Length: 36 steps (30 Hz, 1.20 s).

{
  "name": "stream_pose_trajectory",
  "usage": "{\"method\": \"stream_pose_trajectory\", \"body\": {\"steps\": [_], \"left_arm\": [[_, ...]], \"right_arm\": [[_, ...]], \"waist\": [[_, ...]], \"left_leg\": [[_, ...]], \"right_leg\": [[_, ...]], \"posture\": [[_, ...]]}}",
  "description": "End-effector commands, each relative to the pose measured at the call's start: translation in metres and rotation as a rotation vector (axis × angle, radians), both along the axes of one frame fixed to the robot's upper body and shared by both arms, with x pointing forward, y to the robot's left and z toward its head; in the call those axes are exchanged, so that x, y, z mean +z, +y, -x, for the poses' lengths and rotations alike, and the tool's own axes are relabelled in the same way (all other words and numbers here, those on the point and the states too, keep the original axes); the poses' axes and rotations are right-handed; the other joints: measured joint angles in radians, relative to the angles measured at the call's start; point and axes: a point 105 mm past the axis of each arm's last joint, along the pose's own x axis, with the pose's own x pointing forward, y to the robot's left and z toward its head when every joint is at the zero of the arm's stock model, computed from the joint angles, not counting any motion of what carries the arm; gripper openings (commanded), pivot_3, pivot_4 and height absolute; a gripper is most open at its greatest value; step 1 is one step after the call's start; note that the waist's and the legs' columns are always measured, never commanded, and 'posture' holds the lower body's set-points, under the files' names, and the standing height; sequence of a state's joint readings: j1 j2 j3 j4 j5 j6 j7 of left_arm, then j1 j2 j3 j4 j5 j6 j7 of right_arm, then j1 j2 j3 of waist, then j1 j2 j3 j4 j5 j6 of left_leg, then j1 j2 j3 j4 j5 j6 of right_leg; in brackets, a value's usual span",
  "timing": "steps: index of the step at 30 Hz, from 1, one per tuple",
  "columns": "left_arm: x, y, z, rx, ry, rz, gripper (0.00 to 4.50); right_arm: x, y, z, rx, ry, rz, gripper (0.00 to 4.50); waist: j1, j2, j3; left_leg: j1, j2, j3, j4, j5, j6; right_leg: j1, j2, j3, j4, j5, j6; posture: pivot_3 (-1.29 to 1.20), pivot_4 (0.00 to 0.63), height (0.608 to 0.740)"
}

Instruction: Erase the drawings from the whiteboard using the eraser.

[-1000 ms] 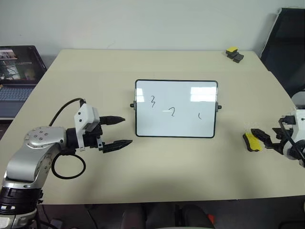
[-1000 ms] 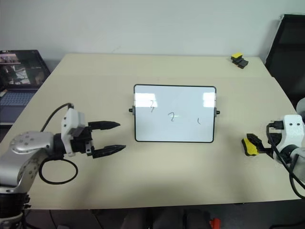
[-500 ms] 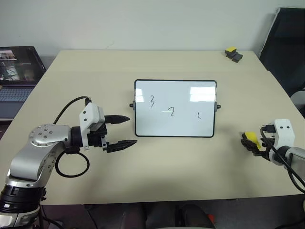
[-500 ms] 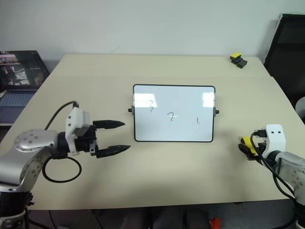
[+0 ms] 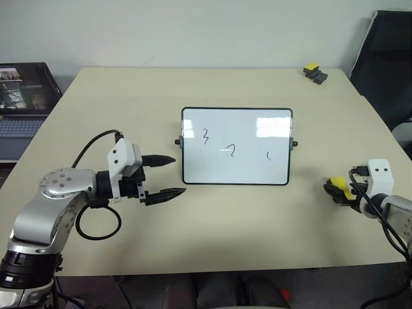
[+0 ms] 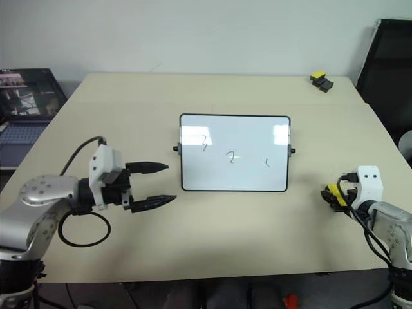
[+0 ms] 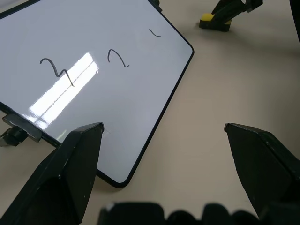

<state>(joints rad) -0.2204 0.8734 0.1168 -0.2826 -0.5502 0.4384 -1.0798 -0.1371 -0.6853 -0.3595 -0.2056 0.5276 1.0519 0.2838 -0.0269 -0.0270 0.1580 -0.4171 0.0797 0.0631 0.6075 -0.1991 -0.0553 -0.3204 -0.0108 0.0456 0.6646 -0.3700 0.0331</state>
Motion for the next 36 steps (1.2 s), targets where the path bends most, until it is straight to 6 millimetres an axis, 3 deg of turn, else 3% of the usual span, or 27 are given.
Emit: {"method": "stream_pose_trajectory", "body": {"steps": [1, 11, 22, 29, 32, 36], "left_arm": [[0.013, -0.003, 0.002, -0.014, -0.049, 0.011, 4.49], [0.016, -0.002, 0.002, -0.014, -0.055, 0.006, 4.49], [0.020, -0.015, 0.018, -0.125, -0.030, 0.038, 4.49], [0.021, -0.015, 0.015, -0.115, -0.035, 0.032, 4.49], [0.022, -0.015, 0.015, -0.115, -0.037, 0.032, 4.50], [0.023, -0.017, 0.015, -0.122, -0.038, 0.034, 4.50]], "right_arm": [[0.009, -0.001, -0.006, 0.008, -0.049, 0.014, 4.47], [0.010, -0.002, -0.012, 0.022, -0.057, 0.018, 4.47], [0.007, 0.000, -0.013, 0.030, -0.052, 0.011, 4.47], [0.006, 0.001, -0.012, 0.030, -0.049, 0.009, 4.47], [0.006, 0.000, -0.012, 0.029, -0.049, 0.011, 3.87], [0.007, 0.000, -0.012, 0.031, -0.051, 0.014, 2.50]], "waist": [[0.000, 0.000, 0.000], [0.000, 0.000, 0.000], [0.000, 0.000, 0.000], [0.000, 0.000, 0.000], [0.000, 0.000, 0.000], [0.000, 0.000, 0.000]], "left_leg": [[0.000, 0.000, 0.000, 0.000, 0.000, 0.000], [0.000, 0.000, 0.000, 0.000, 0.000, 0.000], [0.000, 0.000, 0.000, 0.001, 0.000, 0.000], [0.000, 0.000, 0.000, 0.001, 0.000, 0.000], [0.000, 0.000, 0.000, 0.001, 0.000, 0.000], [0.000, 0.000, 0.000, 0.001, 0.000, 0.000]], "right_leg": [[0.000, 0.000, 0.000, 0.000, 0.000, 0.000], [0.000, 0.000, 0.000, 0.000, 0.000, 0.000], [0.000, 0.000, 0.000, 0.000, 0.000, 0.000], [0.000, 0.000, 0.000, 0.000, 0.000, 0.000], [0.000, 0.000, 0.000, 0.000, 0.000, 0.000], [0.000, 0.000, 0.000, 0.001, 0.000, 0.000]], "posture": [[0.00, 0.150, 0.740], [0.00, 0.150, 0.740], [0.00, 0.150, 0.740], [0.00, 0.150, 0.740], [0.00, 0.150, 0.740], [0.00, 0.150, 0.740]]}}
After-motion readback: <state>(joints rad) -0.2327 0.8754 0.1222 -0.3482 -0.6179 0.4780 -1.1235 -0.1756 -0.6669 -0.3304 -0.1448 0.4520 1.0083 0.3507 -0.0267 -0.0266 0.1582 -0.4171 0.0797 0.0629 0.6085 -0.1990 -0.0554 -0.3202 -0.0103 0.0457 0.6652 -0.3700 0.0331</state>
